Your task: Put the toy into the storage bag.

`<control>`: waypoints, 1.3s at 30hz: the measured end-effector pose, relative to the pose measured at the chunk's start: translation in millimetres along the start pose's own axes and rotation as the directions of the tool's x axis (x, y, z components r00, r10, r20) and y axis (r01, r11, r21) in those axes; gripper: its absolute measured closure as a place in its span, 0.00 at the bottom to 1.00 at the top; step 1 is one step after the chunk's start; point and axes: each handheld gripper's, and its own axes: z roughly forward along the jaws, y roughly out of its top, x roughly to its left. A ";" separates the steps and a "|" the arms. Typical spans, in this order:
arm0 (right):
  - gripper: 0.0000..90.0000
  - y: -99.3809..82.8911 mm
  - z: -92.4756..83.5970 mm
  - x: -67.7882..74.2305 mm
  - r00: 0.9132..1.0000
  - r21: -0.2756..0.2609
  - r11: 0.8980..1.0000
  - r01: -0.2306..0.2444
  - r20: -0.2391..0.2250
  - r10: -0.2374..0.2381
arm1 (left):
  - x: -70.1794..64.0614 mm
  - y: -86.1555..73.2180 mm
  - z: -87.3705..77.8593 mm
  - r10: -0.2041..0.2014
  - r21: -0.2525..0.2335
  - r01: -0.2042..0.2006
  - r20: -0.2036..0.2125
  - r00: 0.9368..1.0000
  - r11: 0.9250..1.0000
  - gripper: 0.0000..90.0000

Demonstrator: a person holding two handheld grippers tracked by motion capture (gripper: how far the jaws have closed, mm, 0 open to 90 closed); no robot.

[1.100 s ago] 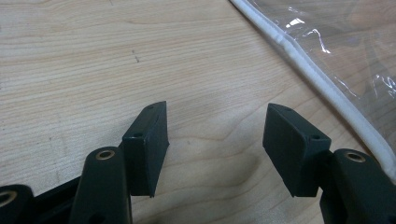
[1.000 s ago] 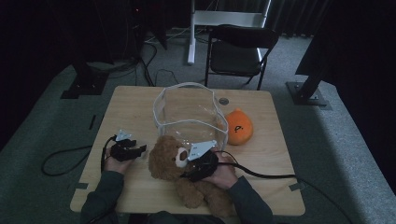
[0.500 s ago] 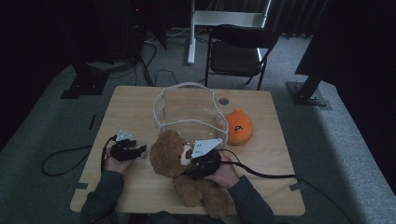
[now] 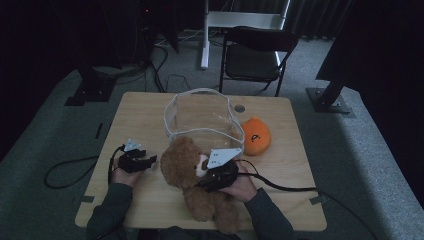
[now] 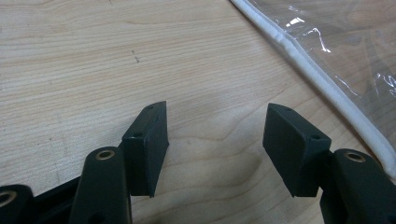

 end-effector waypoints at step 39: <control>0.42 16.8 -22.2 -1.5 1.000 -0.088 0.996 -0.004 0.026 0.007 | 0.3 -0.2 0.1 -0.005 -0.004 0.005 0.003 1.000 1.000 0.45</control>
